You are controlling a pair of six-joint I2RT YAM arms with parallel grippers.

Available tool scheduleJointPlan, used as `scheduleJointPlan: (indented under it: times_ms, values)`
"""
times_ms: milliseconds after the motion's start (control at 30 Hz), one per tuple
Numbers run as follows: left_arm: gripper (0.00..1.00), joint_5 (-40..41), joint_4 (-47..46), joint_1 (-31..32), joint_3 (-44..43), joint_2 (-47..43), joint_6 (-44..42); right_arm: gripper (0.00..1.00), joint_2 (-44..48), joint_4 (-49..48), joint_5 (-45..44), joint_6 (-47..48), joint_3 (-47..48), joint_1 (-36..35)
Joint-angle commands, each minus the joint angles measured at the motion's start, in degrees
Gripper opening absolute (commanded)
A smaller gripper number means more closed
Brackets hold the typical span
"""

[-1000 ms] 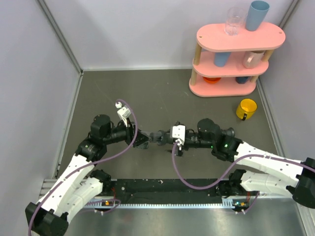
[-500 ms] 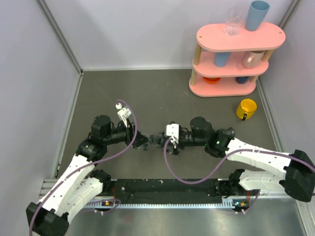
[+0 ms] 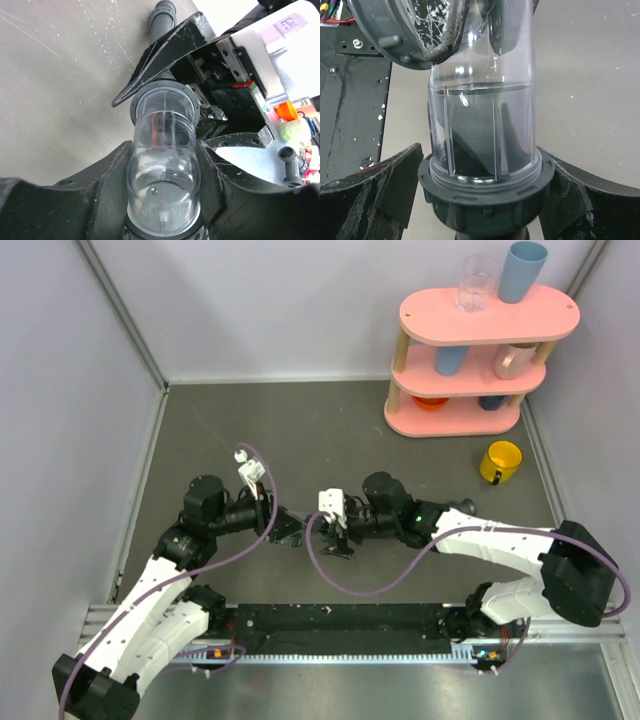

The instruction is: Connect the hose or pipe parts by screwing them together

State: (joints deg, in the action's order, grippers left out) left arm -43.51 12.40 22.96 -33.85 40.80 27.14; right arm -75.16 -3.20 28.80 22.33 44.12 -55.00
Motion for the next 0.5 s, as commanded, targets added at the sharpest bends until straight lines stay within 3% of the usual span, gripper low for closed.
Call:
scheduleJointPlan:
  times_ms: [0,467]
  values:
    - [0.0,-0.4,-9.4,0.0,-1.4,-1.9,0.0,0.84,-1.0,1.3,2.6,-0.9,3.4,-0.4]
    - [0.0,0.5,-7.6,-0.3,-0.4,-1.7,-0.2,0.87,14.2,8.5,-11.1,1.8,2.4,0.2]
